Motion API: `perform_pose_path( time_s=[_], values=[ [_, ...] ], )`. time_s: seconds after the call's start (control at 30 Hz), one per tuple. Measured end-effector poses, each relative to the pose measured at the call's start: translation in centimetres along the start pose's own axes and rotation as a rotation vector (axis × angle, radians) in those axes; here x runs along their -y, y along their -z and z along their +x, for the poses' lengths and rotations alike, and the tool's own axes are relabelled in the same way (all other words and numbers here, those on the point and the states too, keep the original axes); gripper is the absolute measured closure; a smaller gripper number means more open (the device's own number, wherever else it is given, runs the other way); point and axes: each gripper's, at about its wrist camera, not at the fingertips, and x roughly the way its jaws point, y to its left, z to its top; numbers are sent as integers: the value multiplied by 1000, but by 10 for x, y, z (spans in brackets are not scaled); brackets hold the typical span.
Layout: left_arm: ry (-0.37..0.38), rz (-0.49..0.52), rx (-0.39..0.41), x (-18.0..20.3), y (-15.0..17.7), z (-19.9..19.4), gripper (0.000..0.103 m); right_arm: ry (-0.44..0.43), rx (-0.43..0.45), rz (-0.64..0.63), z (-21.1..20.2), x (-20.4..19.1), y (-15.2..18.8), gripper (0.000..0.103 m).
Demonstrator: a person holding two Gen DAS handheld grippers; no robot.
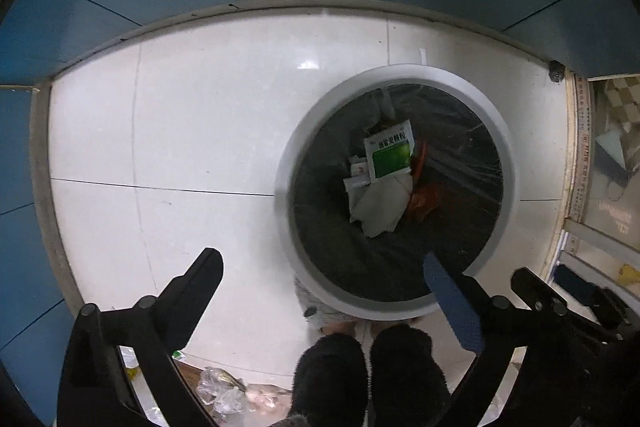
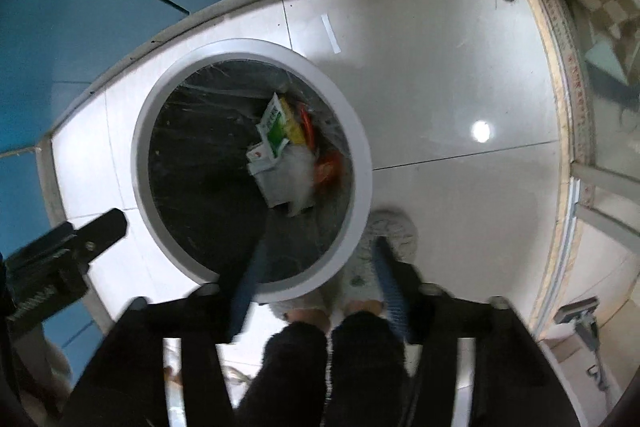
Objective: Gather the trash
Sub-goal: 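Raise both open tools from the bin toward the counter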
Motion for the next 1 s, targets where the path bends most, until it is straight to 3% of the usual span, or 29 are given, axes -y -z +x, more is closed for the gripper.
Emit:
perform_pose_path(
  time_s=[0.07,0.1,0.3,0.5,0.73,1.0],
  values=[
    [-13,3,8,-2,2,-3,0,15,-7,-14,-4,0,2,7],
    [-16,2,10,-3,3,-6,0,19,-7,-21,-7,0,3,1],
    [-31,-2,23,-7,16,-36,0,70,35,-53,-39,-2,15,0],
    [-33,-1,42,-11,35,-97,0,77,56,-63,-91,-7,33,0],
    [-16,20,75,-13,64,-197,0,68,105,-89,-193,-22,64,0],
    [26,54,93,-15,103,-305,0,52,187,-86,-343,-29,114,0]
  ],
)
